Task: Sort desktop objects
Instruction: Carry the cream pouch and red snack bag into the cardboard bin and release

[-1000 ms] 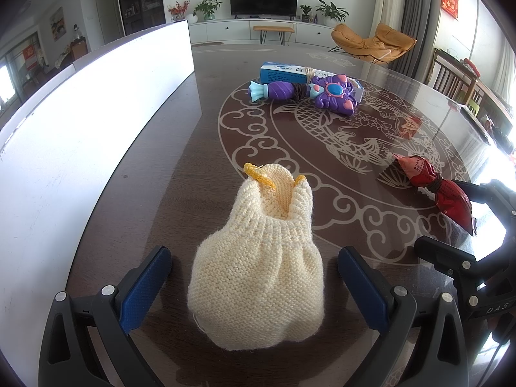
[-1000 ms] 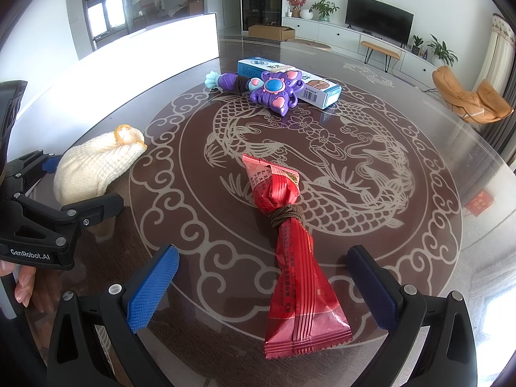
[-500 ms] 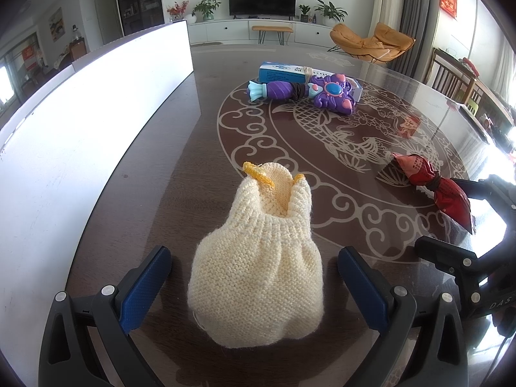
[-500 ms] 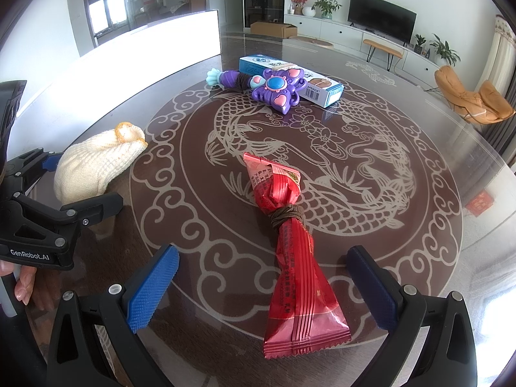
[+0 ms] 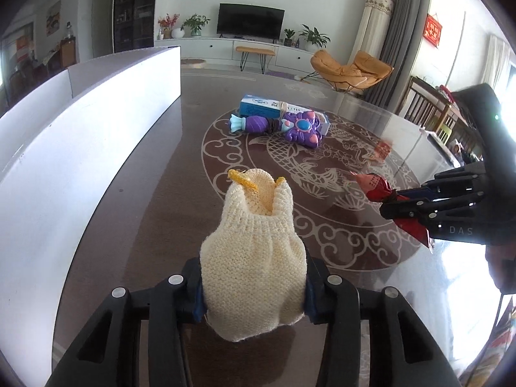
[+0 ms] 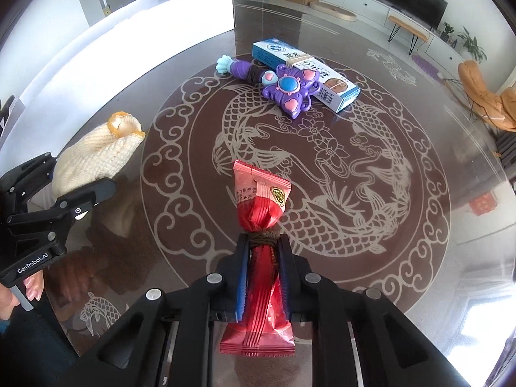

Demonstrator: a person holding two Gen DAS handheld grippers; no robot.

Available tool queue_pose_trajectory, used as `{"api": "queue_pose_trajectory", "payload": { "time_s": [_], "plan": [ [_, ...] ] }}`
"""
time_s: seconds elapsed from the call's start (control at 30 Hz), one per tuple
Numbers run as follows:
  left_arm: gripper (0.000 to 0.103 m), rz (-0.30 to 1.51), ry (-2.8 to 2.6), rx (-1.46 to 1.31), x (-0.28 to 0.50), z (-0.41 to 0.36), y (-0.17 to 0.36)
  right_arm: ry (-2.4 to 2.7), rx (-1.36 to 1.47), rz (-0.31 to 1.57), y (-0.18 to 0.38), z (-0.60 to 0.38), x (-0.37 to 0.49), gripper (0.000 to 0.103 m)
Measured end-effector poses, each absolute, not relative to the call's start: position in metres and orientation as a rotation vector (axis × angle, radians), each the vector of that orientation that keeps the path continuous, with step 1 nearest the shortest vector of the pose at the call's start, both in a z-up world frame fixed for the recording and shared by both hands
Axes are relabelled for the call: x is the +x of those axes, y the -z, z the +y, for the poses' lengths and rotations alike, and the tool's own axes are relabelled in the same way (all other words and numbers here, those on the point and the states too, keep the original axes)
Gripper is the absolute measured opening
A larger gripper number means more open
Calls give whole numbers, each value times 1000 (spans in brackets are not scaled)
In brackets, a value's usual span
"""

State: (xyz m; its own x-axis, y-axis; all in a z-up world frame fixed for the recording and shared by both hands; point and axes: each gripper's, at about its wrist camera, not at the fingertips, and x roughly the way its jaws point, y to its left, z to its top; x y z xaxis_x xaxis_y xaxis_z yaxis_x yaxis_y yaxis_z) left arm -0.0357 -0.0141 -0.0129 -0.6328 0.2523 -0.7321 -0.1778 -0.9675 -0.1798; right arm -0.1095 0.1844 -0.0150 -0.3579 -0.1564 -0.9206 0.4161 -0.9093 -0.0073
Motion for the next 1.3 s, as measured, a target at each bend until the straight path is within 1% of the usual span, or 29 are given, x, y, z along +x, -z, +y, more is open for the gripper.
{"api": "queue_pose_trajectory", "payload": {
  "time_s": [0.13, 0.23, 0.33, 0.43, 0.5, 0.57, 0.7, 0.8, 0.83, 0.87, 0.9, 0.93, 0.97, 1.1, 1.17, 1.2, 1.23, 1.3],
  "plan": [
    [45, -295, -2655, -1187, -18, -50, -14, 2333, 1425, 289, -23, 169, -115, 18],
    [45, -402, -2705, -1097, -6, -90, -57, 2327, 1305, 297, -61, 130, -130, 18],
    [45, -401, -2804, -992, 0, -136, -105, 2302, 1168, 274, -99, 74, -146, 18],
    [45, -390, -2905, -997, -6, -187, -129, 2244, 1056, 219, -127, 6, -160, 18],
    [45, -419, -2941, -1076, -16, -219, -125, 2194, 1019, 196, -133, -39, -166, 18],
    [45, -464, -2940, -1182, -28, -246, -112, 2151, 1015, 195, -129, -82, -171, 18],
    [45, -490, -2901, -1415, -44, -273, -71, 2090, 1093, 265, -89, -150, -181, 18],
    [54, -566, -2849, -1610, -48, -286, -37, 2032, 1224, 281, -51, -172, -191, 22],
    [58, -594, -2851, -1654, -47, -290, -29, 2014, 1259, 254, -41, -173, -194, 31],
    [57, -606, -2861, -1662, -44, -292, -24, 2003, 1280, 222, -34, -172, -196, 50],
    [58, -584, -2870, -1615, -41, -290, -26, 2018, 1279, 195, -31, -167, -197, 61],
    [60, -566, -2884, -1592, -38, -286, -28, 2043, 1257, 164, -33, -160, -195, 76],
    [66, -558, -2908, -1582, -34, -284, -32, 2065, 1223, 130, -37, -152, -193, 79],
    [67, -563, -2966, -1415, -17, -261, -56, 2140, 1083, 12, -63, -105, -178, 80],
    [67, -534, -2952, -1315, -13, -238, -71, 2214, 997, -13, -76, -70, -164, 89],
    [67, -507, -2936, -1265, -10, -223, -79, 2266, 961, -4, -77, -51, -156, 96],
    [67, -477, -2915, -1217, -10, -204, -86, 2320, 935, 11, -78, -29, -148, 100],
    [75, -408, -2854, -1127, -5, -166, -98, 2408, 930, 42, -67, 15, -133, 100]
  ]
}}
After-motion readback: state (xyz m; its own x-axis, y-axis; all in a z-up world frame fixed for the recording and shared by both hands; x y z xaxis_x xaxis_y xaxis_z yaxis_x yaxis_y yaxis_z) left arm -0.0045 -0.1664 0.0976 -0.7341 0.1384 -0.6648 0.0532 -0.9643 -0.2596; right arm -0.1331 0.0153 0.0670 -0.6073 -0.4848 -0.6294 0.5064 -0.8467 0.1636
